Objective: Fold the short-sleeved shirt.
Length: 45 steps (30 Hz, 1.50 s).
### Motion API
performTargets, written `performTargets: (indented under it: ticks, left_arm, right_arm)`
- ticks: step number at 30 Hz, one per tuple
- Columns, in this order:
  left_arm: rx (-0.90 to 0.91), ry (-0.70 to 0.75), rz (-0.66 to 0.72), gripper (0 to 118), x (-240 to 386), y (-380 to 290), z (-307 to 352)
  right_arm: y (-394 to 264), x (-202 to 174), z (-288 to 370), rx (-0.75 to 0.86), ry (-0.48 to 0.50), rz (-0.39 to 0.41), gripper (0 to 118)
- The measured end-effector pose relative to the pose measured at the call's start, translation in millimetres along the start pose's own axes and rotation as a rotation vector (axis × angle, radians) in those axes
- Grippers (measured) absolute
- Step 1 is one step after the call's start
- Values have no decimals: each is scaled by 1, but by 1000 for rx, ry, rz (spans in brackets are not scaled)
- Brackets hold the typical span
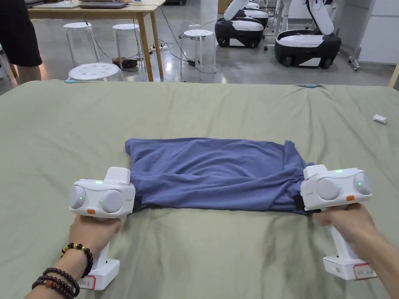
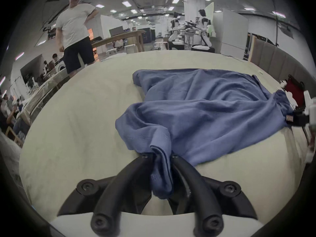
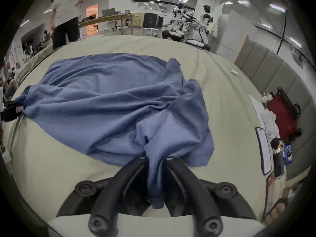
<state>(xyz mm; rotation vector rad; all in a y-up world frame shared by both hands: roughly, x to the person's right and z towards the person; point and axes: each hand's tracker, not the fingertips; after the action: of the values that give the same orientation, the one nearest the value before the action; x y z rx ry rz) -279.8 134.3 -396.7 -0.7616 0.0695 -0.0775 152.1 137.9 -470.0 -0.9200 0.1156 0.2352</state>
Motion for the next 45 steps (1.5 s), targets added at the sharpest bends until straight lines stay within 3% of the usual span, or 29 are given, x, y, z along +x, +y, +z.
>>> performTargets:
  ticks: [9,13,15,19,25,26,27,29,30,33,38,39,40,41,42,43,45]
  left_arm:
    - [20,12,-14,10,0,-25,65]
    - [9,14,-59,10,2,-53,101]
    - [-12,-5,-75,10,4,-66,110]
    - [-40,1,-65,10,10,-77,107]
    - [-64,35,-16,11,10,-76,92]
    - [-62,38,-9,15,9,-77,91]
    - [-63,40,0,28,7,-77,90]
    - [-71,53,19,72,4,-77,89]
    - [-73,55,21,98,2,-77,91]
    - [-8,59,38,108,-4,-75,108]
    - [75,69,68,103,-10,-57,135]
    - [100,68,73,82,-10,-55,137]
    - [120,69,70,52,-7,-53,139]
    - [120,79,66,16,-5,-53,136]
    - [116,86,66,0,-4,-53,131]
    - [113,88,74,0,-2,-53,128]
    - [94,11,96,0,0,-55,125]
  right_arm:
    - [-35,8,63,23,22,29,10]
    - [-75,3,96,18,12,139,9]
    - [-92,0,108,6,18,148,9]
    - [-103,-8,105,-4,3,173,9]
    - [-104,-12,85,-37,-13,150,11]
    - [-105,-12,90,-39,-14,141,18]
    - [-106,-12,91,-38,-13,132,41]
    - [-107,-11,93,-44,-27,126,93]
    - [-109,-10,93,-40,-41,132,109]
    - [-110,-6,119,70,-30,114,115]
    - [-94,1,151,185,1,50,112]
    - [-92,0,153,198,1,43,102]
    - [-90,-1,153,205,2,40,82]
    - [-88,-2,151,207,2,39,52]
    - [-86,-5,146,203,-3,36,8]
    - [-85,-7,141,196,-6,30,0]
    - [-87,-10,135,179,-1,46,0]
